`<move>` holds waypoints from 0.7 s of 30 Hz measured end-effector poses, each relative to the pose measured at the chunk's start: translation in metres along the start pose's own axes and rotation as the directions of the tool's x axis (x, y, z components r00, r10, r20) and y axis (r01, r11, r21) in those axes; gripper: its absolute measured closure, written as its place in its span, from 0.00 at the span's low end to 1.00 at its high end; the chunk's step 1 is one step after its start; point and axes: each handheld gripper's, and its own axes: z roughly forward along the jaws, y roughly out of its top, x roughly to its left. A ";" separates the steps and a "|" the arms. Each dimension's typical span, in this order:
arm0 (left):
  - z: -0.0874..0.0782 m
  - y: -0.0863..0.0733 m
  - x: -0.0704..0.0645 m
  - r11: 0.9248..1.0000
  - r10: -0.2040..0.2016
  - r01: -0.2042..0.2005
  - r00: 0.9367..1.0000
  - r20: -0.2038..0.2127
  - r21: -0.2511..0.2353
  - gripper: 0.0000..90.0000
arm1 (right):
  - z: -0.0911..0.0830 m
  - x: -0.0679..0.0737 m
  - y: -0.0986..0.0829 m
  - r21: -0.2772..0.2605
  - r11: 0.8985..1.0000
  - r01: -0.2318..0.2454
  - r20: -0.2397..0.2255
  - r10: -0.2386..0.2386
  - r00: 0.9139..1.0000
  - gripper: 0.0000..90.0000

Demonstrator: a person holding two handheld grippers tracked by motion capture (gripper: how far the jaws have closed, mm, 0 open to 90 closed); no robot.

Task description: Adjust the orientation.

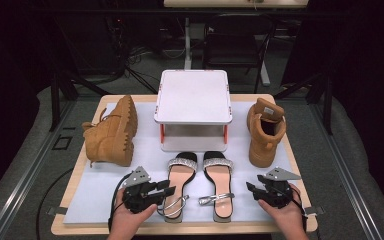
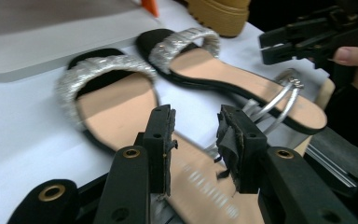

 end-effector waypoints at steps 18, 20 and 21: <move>-0.005 -0.024 0.013 0.995 -0.047 0.049 0.998 -0.029 0.089 0.78 | -0.002 -0.001 0.000 0.001 1.000 -0.001 0.005 0.001 1.000 0.53; -0.002 -0.026 0.012 0.993 -0.038 0.042 0.999 -0.039 0.108 0.80 | -0.002 -0.001 0.000 0.002 1.000 -0.001 0.006 0.001 1.000 0.53; -0.001 -0.027 0.011 0.993 -0.040 0.045 0.998 -0.040 0.113 0.81 | -0.002 -0.001 0.000 0.002 1.000 -0.001 0.005 0.001 1.000 0.53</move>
